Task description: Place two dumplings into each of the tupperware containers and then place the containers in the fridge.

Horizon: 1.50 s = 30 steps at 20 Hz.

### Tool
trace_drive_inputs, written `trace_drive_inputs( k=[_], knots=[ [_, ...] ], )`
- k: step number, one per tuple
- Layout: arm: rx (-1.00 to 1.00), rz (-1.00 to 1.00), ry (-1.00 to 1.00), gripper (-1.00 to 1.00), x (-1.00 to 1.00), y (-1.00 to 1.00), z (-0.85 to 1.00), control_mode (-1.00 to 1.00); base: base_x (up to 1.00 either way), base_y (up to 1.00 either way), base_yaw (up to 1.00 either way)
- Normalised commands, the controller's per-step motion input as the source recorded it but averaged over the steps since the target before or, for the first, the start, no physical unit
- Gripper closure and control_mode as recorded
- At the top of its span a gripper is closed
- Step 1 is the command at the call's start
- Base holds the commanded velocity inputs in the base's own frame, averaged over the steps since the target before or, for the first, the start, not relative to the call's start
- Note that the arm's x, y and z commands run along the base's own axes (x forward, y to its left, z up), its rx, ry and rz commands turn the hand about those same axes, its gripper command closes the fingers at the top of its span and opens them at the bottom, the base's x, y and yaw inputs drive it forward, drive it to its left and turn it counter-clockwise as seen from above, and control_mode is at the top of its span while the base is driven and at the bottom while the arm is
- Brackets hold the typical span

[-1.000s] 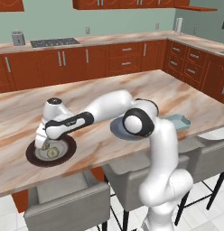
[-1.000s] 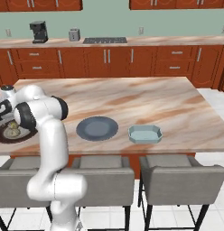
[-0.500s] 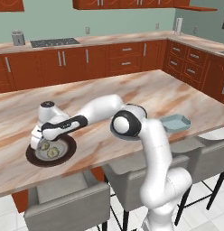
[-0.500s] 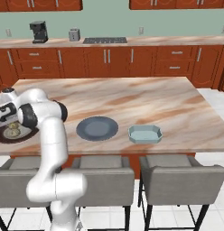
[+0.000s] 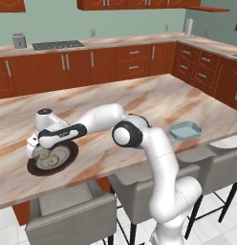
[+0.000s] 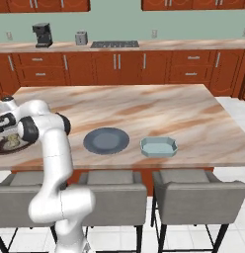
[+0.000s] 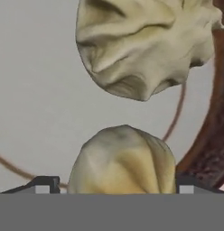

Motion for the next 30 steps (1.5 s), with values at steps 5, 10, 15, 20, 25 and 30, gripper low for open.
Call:
trace_drive_inputs(
  k=[5,10,15,20,25,30],
  knots=[
    [0.00,-0.27,0.15,1.00,-0.20,-0.52,-0.45,-1.00,0.00,0.00,0.00],
    [0.01,-0.40,0.02,1.00,-0.45,-0.91,-0.01,-1.00,0.00,0.00,0.00],
    [0.08,-0.41,-0.08,1.00,-0.09,-1.00,0.40,-1.00,0.00,0.00,0.00],
    [0.07,-0.23,-0.21,1.00,-0.27,-1.00,0.50,-1.00,0.00,0.00,0.00],
    [0.00,-0.34,-0.04,1.00,-0.11,-1.00,0.24,-1.00,0.00,0.00,0.00],
    [0.00,-0.52,0.17,1.00,0.04,-1.00,0.55,-1.00,0.00,0.00,0.00]
  ],
)
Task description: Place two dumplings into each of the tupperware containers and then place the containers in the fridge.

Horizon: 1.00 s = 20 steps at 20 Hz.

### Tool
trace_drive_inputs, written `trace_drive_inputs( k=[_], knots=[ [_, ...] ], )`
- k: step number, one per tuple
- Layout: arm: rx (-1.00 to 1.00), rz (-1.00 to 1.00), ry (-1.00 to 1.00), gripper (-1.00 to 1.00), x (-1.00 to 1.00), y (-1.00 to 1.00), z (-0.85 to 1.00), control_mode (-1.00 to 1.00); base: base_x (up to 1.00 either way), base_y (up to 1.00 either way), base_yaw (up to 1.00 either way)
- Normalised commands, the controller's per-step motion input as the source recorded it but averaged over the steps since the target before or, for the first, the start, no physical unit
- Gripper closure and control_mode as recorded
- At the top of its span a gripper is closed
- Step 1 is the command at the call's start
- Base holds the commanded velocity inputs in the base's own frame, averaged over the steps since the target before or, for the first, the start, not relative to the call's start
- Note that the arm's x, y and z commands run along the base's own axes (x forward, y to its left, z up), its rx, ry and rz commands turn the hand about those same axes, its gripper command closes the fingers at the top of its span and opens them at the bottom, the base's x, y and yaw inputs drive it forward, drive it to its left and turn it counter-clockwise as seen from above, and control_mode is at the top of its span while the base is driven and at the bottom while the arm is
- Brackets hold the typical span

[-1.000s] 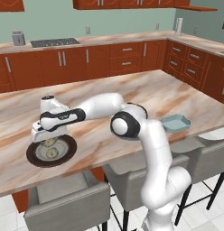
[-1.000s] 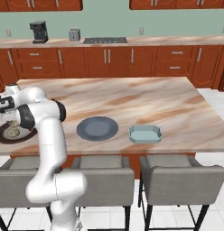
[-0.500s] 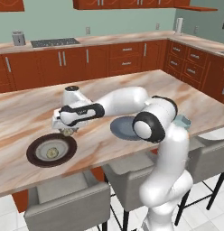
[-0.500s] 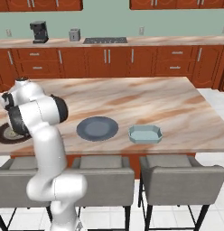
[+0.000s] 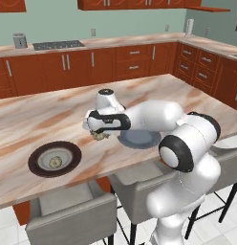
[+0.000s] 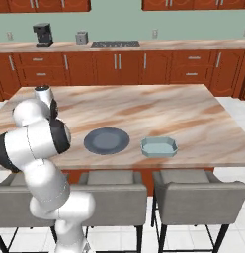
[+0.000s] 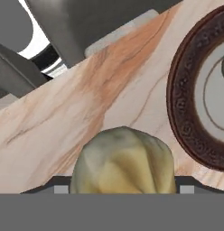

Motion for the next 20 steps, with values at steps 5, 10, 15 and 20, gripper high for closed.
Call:
trace_drive_inputs(
  k=[5,10,15,20],
  knots=[
    [-0.03,-0.54,0.15,1.00,0.05,-1.00,0.38,-1.00,0.00,0.00,0.00],
    [-0.07,-0.54,0.08,1.00,0.05,-1.00,0.01,-1.00,0.00,0.00,0.00],
    [-0.05,-0.49,0.04,1.00,0.00,-1.00,0.00,-1.00,0.00,0.00,0.00],
    [-0.07,-0.45,0.02,1.00,0.01,-1.00,0.00,-1.00,0.00,0.00,0.00]
  ],
)
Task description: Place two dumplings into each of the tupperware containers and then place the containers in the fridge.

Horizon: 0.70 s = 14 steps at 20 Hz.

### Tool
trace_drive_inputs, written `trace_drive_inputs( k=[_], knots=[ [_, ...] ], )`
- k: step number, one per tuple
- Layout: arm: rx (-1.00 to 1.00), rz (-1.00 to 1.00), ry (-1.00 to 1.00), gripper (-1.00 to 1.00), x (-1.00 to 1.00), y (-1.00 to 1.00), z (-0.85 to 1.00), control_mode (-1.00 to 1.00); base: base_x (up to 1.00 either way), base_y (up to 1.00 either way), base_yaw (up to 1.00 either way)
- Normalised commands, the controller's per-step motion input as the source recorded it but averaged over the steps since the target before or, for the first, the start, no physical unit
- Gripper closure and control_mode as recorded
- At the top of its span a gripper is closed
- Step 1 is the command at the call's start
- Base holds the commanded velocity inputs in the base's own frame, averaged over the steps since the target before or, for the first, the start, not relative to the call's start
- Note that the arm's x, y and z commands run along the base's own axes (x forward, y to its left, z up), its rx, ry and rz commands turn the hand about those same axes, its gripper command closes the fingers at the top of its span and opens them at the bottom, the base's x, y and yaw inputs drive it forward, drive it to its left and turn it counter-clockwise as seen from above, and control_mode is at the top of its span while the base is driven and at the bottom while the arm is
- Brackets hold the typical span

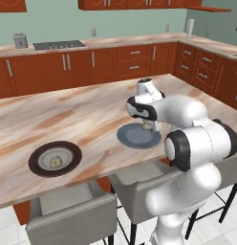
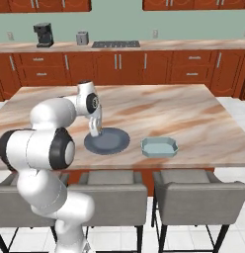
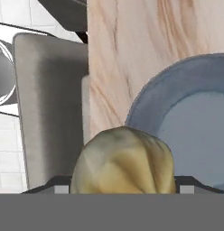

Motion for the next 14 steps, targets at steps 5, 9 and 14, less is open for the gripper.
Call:
trace_drive_inputs(
  k=[5,9,14],
  knots=[
    [-0.09,-0.41,0.06,1.00,0.01,-1.00,0.00,-1.00,0.00,0.00,0.00],
    [-0.03,-0.38,0.00,1.00,0.08,-1.00,0.00,-1.00,0.00,0.00,0.00],
    [0.00,-0.30,0.00,1.00,0.37,-1.00,0.00,-1.00,0.00,0.00,0.00]
  ],
)
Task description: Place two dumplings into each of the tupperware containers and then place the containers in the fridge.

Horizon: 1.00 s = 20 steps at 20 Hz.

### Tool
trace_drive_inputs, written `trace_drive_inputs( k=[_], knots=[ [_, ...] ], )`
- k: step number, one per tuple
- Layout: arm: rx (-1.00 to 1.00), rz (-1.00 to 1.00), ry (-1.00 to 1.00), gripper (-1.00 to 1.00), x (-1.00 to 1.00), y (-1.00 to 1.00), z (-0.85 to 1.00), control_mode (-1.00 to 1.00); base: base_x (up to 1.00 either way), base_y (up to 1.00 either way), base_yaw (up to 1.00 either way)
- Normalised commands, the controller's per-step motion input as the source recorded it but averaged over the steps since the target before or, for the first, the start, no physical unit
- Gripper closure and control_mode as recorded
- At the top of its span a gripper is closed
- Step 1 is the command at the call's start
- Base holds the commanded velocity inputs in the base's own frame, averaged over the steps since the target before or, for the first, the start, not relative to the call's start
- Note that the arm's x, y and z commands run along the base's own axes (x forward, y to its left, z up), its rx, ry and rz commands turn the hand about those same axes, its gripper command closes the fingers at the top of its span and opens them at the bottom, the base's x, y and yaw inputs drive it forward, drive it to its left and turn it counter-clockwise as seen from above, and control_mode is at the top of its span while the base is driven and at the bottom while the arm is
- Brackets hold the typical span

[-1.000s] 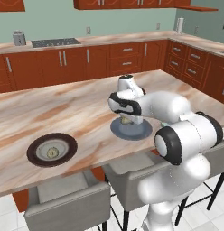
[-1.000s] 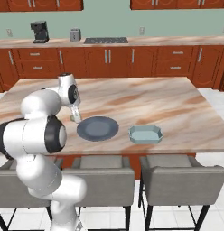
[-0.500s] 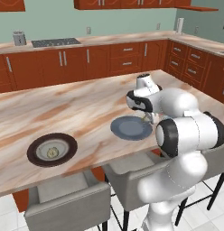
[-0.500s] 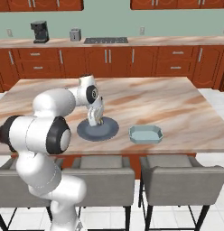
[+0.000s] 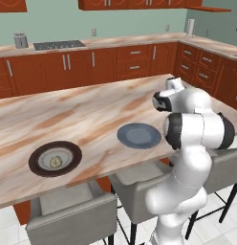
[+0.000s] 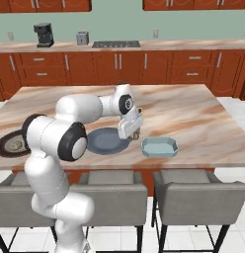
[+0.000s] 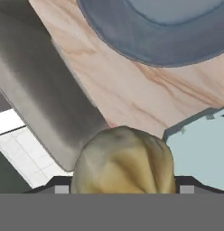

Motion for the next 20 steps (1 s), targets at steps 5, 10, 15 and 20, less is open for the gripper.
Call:
trace_drive_inputs(
  k=[5,10,15,20],
  knots=[
    [0.08,-0.11,-0.07,1.00,0.70,-0.80,-0.29,-1.00,0.00,0.00,0.00],
    [0.14,0.00,-0.20,1.00,0.71,-0.51,-0.47,-1.00,0.00,0.00,0.00],
    [0.05,0.00,-0.13,1.00,0.28,-0.58,-0.38,-1.00,0.00,0.00,0.00],
    [0.00,0.00,-0.08,1.00,0.00,-0.30,-0.45,-1.00,0.00,0.00,0.00]
  ],
)
